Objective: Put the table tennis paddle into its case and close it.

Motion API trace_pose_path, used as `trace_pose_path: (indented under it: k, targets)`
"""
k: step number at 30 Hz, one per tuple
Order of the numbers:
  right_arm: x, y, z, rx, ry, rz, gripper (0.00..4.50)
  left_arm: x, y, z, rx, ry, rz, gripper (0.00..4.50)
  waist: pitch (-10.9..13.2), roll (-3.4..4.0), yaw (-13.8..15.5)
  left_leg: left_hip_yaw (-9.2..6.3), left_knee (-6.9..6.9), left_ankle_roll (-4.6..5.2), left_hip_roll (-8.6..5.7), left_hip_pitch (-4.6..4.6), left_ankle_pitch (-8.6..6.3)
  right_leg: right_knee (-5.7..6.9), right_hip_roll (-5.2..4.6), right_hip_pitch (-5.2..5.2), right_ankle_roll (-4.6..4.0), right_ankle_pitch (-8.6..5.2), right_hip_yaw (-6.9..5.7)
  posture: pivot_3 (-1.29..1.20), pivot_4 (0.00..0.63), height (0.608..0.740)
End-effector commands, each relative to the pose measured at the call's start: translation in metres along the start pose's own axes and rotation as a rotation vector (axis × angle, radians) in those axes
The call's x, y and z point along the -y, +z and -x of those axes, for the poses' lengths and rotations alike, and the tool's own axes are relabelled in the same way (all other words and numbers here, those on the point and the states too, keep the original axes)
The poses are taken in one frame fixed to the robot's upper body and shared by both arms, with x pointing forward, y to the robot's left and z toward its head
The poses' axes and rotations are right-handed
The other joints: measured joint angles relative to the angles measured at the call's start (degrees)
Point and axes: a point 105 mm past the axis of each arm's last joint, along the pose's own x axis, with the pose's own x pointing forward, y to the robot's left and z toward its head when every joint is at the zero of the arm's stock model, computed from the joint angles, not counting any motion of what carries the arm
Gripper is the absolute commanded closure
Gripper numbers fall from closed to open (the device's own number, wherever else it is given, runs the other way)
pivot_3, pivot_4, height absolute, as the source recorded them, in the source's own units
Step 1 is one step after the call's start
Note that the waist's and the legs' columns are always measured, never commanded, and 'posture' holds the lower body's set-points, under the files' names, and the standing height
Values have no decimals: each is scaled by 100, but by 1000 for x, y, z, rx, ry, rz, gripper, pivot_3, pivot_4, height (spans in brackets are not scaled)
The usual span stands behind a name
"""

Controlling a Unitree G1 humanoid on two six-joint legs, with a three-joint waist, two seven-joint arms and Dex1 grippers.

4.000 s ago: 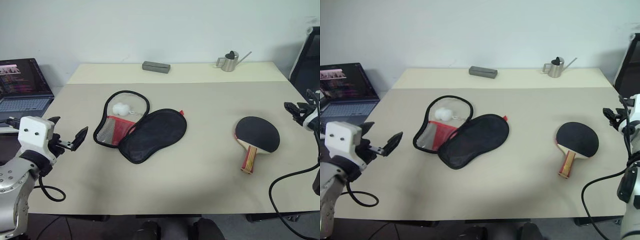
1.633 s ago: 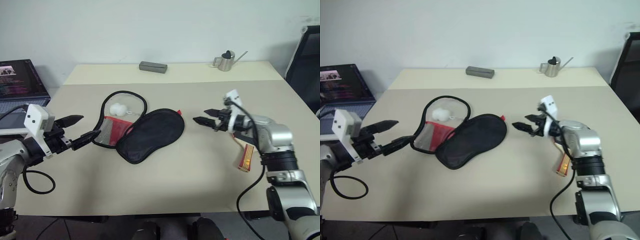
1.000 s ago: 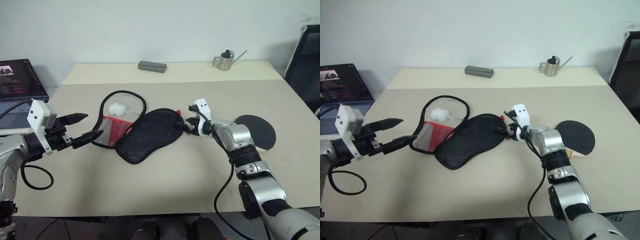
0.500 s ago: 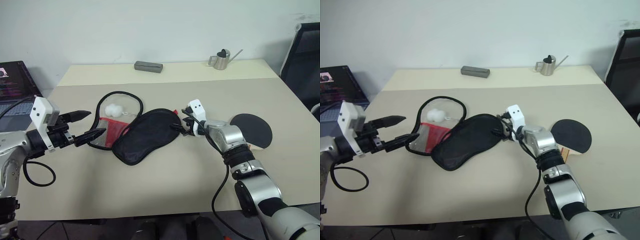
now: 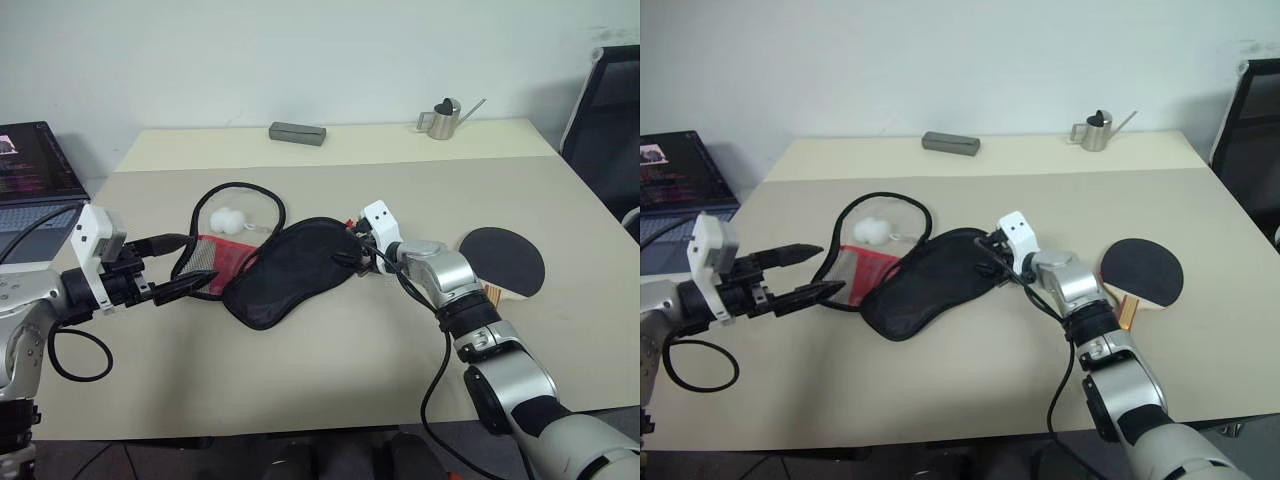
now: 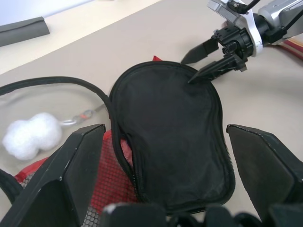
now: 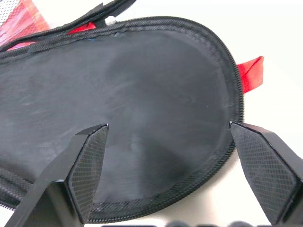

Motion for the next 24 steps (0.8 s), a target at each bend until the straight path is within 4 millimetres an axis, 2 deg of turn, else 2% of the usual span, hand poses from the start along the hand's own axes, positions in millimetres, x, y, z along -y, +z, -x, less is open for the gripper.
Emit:
trace_pose_path:
  k: [1,6,14,19,22,24]
  targets:
    - [2,13,7,63,4,-11,46,2,12,5,20,1,-44,0,0,0,0,0,0,0,0,-1,0,0,0,0,0,0,0,0,150,740]
    - [2,-3,7,10,-6,-66,46,3,10,4,18,4,-43,0,0,0,0,0,0,0,0,-3,0,1,0,-4,0,0,1,0,150,740]
    - [-1,-11,0,-34,-26,-68,46,3,12,4,19,12,-48,0,-2,-4,1,8,2,5,0,-5,-3,50,0,-34,-2,-1,13,0,150,740]
    - [-8,-9,-6,-38,-9,-43,46,4,12,2,21,14,-49,0,-4,-7,-2,7,5,2,0,-2,-1,65,0,-36,-5,1,14,0,150,740]
    - [-11,-8,-10,-46,-5,-17,608,5,12,0,21,11,-49,0,-5,-8,-10,7,5,0,2,0,1,68,4,-36,-7,2,14,0,150,740]
    - [-11,-8,-11,-51,-6,-4,1303,6,12,0,20,12,-49,0,-5,-8,-15,7,5,-1,7,1,1,68,7,-36,-8,3,14,0,150,740]
